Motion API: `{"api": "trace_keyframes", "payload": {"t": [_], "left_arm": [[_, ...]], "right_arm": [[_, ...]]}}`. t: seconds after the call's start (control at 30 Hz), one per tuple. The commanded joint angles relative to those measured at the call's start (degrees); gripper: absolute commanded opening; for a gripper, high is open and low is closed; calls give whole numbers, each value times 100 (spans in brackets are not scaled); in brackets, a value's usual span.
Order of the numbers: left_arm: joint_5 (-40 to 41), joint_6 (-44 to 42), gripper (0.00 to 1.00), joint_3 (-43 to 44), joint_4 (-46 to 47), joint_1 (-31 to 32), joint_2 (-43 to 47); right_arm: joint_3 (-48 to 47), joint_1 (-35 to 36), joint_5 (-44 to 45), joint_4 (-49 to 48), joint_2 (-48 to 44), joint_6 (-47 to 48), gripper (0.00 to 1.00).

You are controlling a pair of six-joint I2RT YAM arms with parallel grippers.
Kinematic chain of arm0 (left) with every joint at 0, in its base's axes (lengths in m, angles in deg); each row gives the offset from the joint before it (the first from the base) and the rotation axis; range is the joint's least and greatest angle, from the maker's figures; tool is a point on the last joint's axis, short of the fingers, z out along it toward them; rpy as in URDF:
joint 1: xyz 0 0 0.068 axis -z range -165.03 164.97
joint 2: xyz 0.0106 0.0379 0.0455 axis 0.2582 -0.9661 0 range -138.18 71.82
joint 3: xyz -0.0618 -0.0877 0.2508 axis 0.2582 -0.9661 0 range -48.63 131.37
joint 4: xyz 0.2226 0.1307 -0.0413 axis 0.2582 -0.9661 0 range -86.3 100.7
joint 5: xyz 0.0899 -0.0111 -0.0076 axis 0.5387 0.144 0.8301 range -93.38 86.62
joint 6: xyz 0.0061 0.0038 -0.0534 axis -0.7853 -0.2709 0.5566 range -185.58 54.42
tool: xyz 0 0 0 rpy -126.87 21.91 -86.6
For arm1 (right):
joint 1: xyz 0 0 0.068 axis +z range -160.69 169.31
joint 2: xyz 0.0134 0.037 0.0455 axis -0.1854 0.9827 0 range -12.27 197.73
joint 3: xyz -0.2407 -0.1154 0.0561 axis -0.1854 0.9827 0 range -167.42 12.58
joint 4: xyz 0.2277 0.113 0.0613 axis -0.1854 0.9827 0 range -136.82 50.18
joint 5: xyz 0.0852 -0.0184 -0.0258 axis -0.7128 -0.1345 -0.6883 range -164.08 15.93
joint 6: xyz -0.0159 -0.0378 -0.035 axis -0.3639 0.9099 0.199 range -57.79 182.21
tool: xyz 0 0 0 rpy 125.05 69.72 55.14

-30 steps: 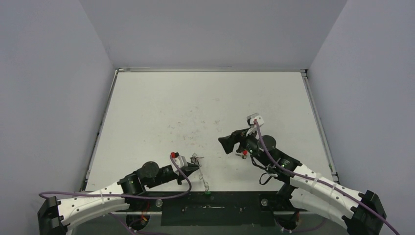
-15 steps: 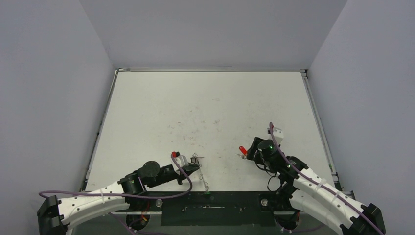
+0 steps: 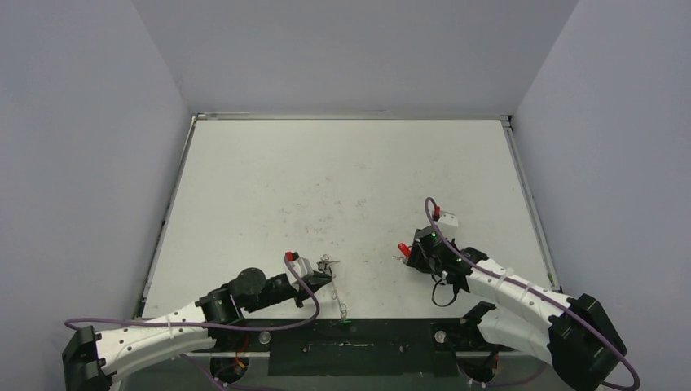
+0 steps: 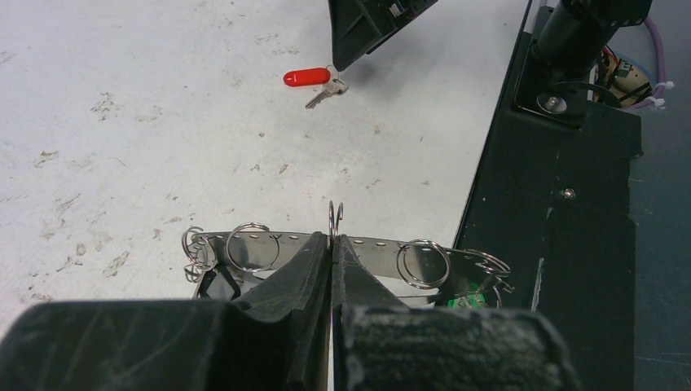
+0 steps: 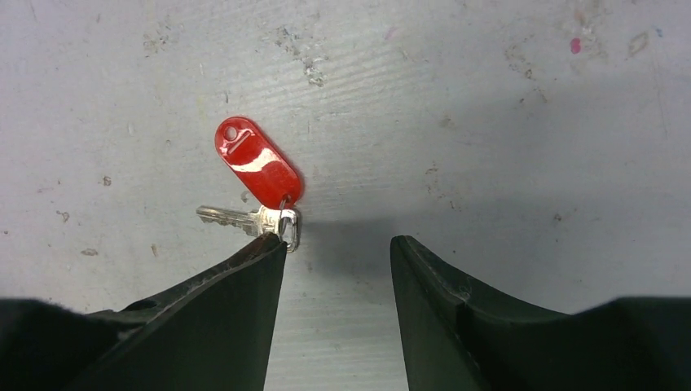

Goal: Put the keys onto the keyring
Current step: Pick up the key from the center of the board.

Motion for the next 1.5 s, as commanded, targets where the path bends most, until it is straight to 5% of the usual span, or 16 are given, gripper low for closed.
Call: {"api": "trace_keyframes", "payload": {"t": [0.0,0.33,0.43,0.6,0.77,1.03,1.47], "left_arm": [[-8,43,0,273,69,15,46],[-10,47,0,239,134,15,-30],[-18,43,0,238,138,15,-18],[-39,-27,0,225,124,15,61],[-40,-23,0,222,33,15,117],[-23,-10,0,287,-15,15,106],[-12,-27,0,585,-307,15,-66]], "right_arm": [[-287,-99,-176,-490,118,141,54],[-361,-127,-302,-708,326,204,45],[-442,-142,-343,-756,540,208,30],[-446,-170,-515,-958,757,168,24],[-506,-179,-513,-810,723,229,0],[-875,-179,-765,-136,149,921,0],[-1686,496,-2952,-464,332,1363,0]]}}
